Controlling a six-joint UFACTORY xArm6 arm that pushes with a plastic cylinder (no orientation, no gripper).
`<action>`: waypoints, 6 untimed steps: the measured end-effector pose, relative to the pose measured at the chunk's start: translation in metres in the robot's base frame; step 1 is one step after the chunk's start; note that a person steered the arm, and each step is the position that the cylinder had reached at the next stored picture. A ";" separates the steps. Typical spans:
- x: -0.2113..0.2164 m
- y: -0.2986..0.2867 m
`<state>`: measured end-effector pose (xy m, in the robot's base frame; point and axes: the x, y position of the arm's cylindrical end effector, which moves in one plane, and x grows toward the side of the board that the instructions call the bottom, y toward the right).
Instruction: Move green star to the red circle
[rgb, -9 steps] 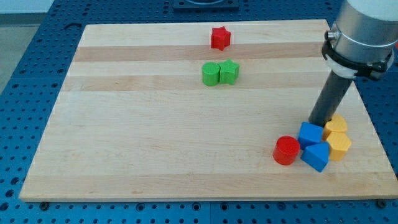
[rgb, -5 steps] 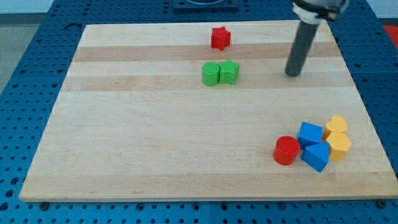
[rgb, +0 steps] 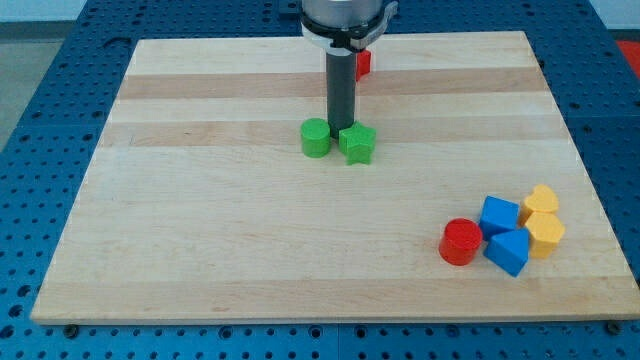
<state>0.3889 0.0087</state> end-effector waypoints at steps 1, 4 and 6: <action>-0.019 -0.005; 0.026 0.025; 0.078 0.100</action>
<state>0.4666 0.1086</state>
